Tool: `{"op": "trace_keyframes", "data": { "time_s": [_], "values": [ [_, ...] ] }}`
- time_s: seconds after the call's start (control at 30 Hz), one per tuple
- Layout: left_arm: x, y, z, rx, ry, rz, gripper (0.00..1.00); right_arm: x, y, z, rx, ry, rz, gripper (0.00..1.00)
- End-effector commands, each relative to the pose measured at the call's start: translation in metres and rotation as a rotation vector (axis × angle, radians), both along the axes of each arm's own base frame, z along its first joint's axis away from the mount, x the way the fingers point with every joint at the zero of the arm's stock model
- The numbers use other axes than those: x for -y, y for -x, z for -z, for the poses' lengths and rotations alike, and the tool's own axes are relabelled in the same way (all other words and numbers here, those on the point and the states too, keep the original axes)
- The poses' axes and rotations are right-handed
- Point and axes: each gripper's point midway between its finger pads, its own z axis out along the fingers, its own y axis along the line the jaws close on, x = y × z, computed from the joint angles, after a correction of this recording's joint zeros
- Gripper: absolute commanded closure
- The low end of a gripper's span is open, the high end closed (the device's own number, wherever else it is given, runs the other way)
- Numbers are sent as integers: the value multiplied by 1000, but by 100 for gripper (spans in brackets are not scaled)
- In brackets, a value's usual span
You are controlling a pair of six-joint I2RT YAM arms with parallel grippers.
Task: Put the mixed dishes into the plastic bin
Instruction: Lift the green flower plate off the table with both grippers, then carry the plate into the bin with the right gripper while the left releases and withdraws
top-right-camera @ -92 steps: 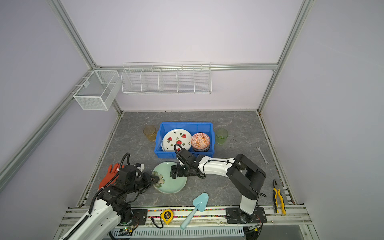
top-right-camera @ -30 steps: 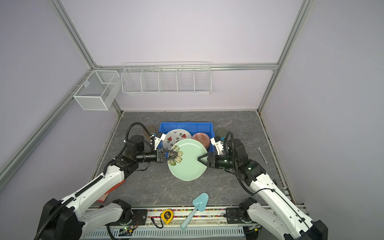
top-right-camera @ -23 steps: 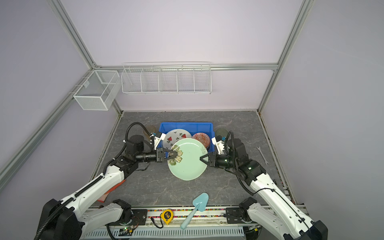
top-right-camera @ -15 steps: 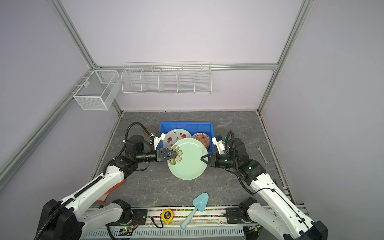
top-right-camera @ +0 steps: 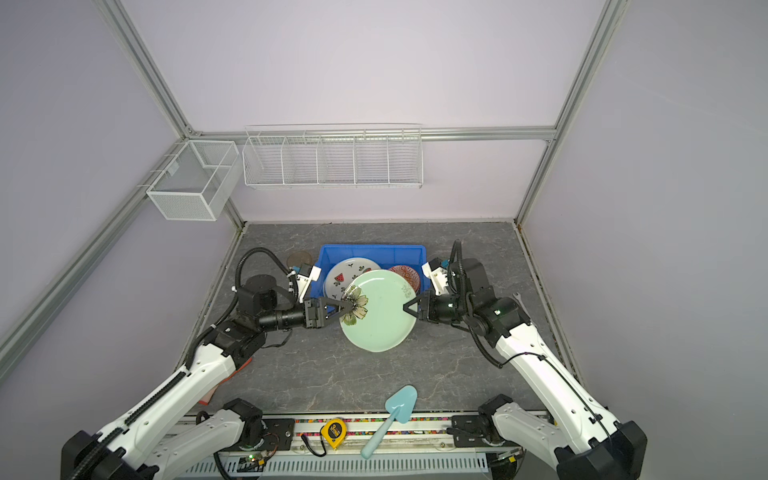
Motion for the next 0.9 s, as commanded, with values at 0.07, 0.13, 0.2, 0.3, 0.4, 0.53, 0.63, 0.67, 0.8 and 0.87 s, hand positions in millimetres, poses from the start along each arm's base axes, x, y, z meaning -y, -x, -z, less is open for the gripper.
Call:
{"op": "trace_keyframes", "data": {
  "time_s": [0.07,0.13,0.2,0.3,0.4,0.53,0.63,0.67,0.8,0.87],
  "values": [
    [-48,-6,1,5,-88,-218,0,-13,-11,-32,81,-33,-139,94],
    [-64,-1,-2,17,-90,-272,0,-15,-19,-33,80,-4,-167,94],
    [-75,7,0,18,-112,-306,0,-17,-27,-29,65,28,-200,94],
    [-85,19,5,-3,-135,-339,0,-23,-40,-23,34,47,-240,94],
    [-93,29,7,-11,-146,-367,0,-29,-54,-17,24,68,-272,93],
    [-105,40,3,5,-161,-411,0,-36,-76,-7,24,94,-280,93],
    [-110,47,2,6,-175,-424,0,-43,-91,-1,13,101,-291,93],
    [-112,50,3,1,-177,-427,0,-45,-96,0,11,101,-293,93],
    [-116,59,8,-14,-183,-437,0,-54,-114,4,-4,105,-302,93],
    [-118,62,9,-16,-189,-439,0,-58,-125,6,-8,106,-303,93]
  ]
}}
